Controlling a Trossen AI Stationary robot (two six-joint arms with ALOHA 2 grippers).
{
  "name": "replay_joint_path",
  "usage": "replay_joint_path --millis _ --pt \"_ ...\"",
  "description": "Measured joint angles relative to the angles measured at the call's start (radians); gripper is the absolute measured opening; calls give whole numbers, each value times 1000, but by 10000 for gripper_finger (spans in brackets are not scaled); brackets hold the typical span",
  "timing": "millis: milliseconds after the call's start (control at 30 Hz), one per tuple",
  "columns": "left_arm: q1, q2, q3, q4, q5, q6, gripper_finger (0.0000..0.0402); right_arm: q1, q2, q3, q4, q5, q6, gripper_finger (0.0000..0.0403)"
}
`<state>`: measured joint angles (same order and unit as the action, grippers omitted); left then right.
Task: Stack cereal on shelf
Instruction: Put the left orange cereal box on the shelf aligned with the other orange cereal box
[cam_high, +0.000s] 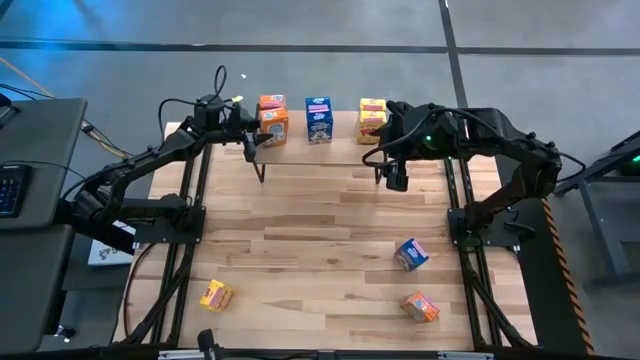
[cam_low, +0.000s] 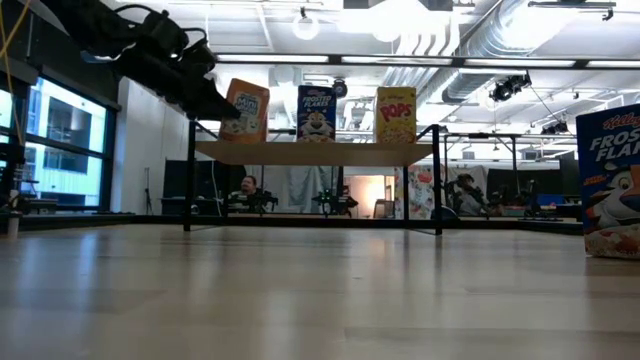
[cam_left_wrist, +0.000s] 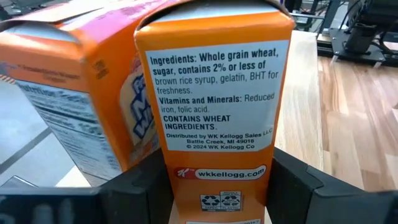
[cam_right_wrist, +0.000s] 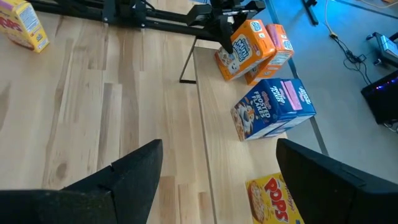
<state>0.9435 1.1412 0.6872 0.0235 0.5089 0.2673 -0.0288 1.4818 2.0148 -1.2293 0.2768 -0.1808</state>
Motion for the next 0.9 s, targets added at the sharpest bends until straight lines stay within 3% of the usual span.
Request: replay_joint_path --millis 900 --pt "-1 0 0 -5 -22 -2 189 0 1 0 24 0 1 307"
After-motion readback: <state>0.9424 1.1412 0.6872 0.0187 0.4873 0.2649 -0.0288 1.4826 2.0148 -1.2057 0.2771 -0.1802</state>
